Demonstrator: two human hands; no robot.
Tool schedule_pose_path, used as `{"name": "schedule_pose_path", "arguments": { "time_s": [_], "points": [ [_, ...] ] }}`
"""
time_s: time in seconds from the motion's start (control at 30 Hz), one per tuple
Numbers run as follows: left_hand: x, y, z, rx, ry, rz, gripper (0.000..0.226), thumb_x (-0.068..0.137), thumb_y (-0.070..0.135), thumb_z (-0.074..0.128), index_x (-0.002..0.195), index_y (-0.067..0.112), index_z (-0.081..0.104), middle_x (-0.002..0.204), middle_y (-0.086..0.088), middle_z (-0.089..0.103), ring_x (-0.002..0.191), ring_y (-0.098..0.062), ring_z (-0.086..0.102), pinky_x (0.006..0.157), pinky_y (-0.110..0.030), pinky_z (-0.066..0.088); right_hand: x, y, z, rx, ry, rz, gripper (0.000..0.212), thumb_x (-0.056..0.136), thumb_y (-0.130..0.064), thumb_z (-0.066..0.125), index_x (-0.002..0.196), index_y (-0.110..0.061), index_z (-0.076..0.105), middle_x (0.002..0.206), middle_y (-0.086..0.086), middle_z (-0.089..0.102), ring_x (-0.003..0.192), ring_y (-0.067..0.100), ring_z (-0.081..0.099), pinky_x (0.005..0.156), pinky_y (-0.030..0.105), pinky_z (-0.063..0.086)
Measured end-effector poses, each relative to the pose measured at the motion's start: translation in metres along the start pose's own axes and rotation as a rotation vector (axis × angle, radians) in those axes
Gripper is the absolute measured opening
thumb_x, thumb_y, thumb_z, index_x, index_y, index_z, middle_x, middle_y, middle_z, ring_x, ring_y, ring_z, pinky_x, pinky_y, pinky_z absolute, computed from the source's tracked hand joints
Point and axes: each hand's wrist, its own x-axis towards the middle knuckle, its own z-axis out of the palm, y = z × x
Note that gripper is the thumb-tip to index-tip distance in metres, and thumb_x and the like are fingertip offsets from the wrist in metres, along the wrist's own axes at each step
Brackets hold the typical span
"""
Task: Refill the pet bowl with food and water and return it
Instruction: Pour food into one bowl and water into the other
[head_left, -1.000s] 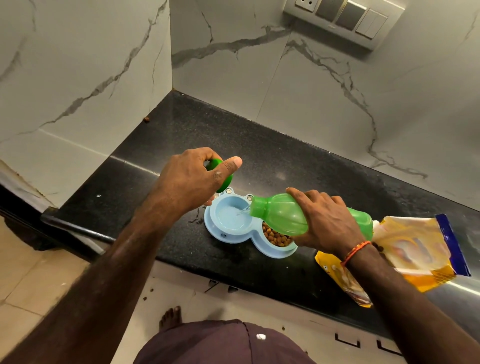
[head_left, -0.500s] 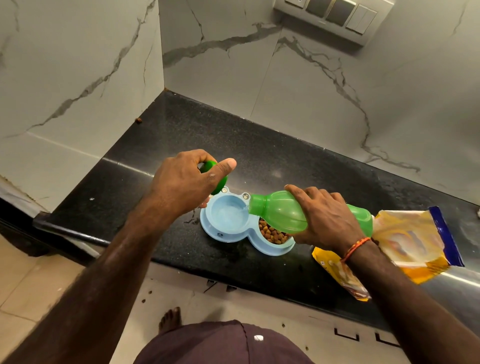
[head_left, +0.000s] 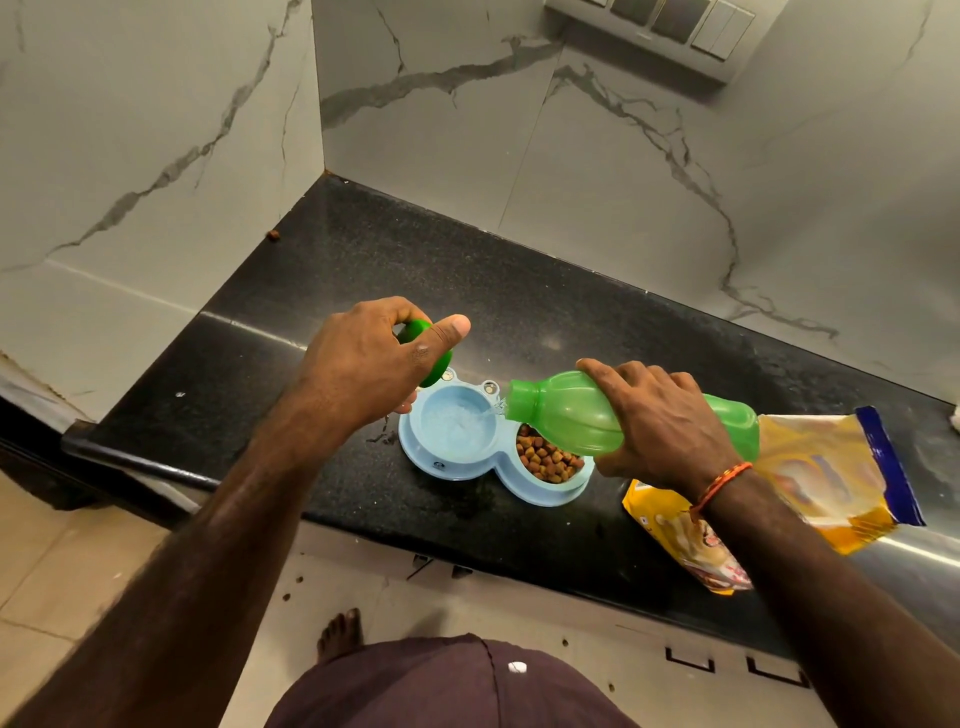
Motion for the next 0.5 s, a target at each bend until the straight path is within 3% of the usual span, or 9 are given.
{"name": "schedule_pose_path", "arguments": {
  "time_s": [0.1,0.27,0.5],
  "points": [
    [-0.0006,0.0003,-0.0003,-0.008,0.010,-0.003,0.061,0.083,0.076,0.053,0.112,0.024,0.064,0.098,-0.002,0.068,0.069,-0.015,0.074,0.066,-0.035,0.065,-0.0005,0.0006,-0.0008,-0.013,0.011,-0.003,0.119,0.066,-0.068,0.077,0.160,-0.034,0.011,0.137,0.005,0.051,0.120,0.025,0.053,0.104,0.043,0.041],
    [-0.0012,0.0007,0.0001,-0.008,0.012,-0.007,0.058,0.084,0.076,0.054,0.110,0.025,0.065,0.089,0.003,0.067,0.066,-0.013,0.074,0.061,-0.029,0.063,0.0006,0.0023,-0.0033,-0.013,0.011,0.003,0.119,0.065,-0.068,0.078,0.159,-0.035,0.013,0.136,0.005,0.052,0.119,0.026,0.053,0.102,0.044,0.041],
    [0.0011,0.0006,0.0012,-0.021,0.010,-0.023,0.059,0.084,0.076,0.055,0.110,0.025,0.065,0.099,-0.004,0.070,0.068,-0.016,0.074,0.066,-0.035,0.065,0.0008,0.0064,-0.0079,-0.025,0.017,0.004,0.121,0.065,-0.066,0.080,0.160,-0.034,0.012,0.138,0.005,0.050,0.121,0.026,0.052,0.104,0.044,0.041]
  ]
}}
